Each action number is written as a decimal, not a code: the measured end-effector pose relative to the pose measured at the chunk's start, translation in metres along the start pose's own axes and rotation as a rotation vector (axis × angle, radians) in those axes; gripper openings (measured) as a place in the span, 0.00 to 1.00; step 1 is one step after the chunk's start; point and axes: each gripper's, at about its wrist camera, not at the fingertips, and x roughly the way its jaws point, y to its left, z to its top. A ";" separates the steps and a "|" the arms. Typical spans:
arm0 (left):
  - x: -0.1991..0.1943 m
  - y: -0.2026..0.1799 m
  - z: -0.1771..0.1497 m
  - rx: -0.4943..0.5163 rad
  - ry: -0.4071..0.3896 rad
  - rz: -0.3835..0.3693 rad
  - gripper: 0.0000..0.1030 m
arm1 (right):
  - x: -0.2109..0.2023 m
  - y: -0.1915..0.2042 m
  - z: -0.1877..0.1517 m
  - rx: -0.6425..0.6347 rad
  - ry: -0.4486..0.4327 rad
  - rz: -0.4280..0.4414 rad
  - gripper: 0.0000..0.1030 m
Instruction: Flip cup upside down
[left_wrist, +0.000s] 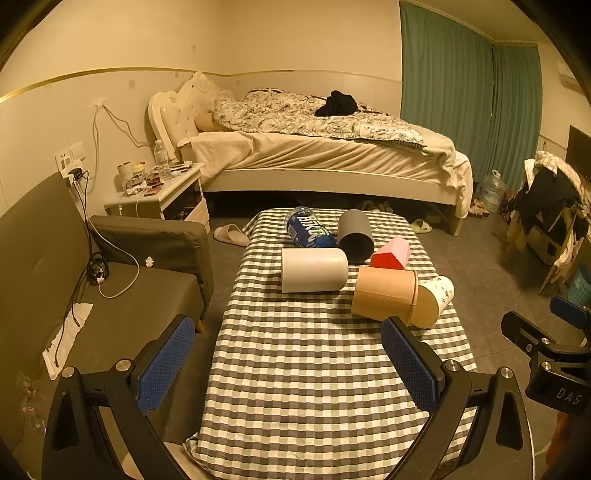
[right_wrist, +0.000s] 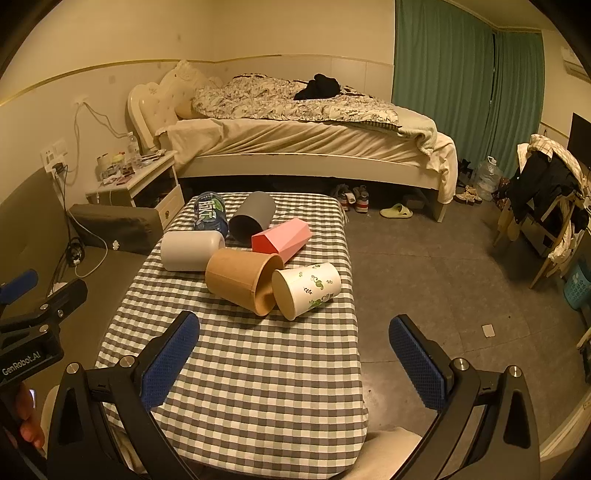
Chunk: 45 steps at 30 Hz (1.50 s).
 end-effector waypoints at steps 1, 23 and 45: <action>0.000 0.000 0.000 -0.002 0.000 -0.001 1.00 | 0.000 0.000 0.000 0.000 0.001 0.001 1.00; 0.000 0.001 -0.001 -0.004 0.001 -0.002 1.00 | 0.002 0.002 -0.002 0.001 0.007 0.004 1.00; 0.000 0.000 0.000 -0.005 0.001 -0.001 1.00 | 0.002 0.002 -0.003 0.001 0.008 0.007 1.00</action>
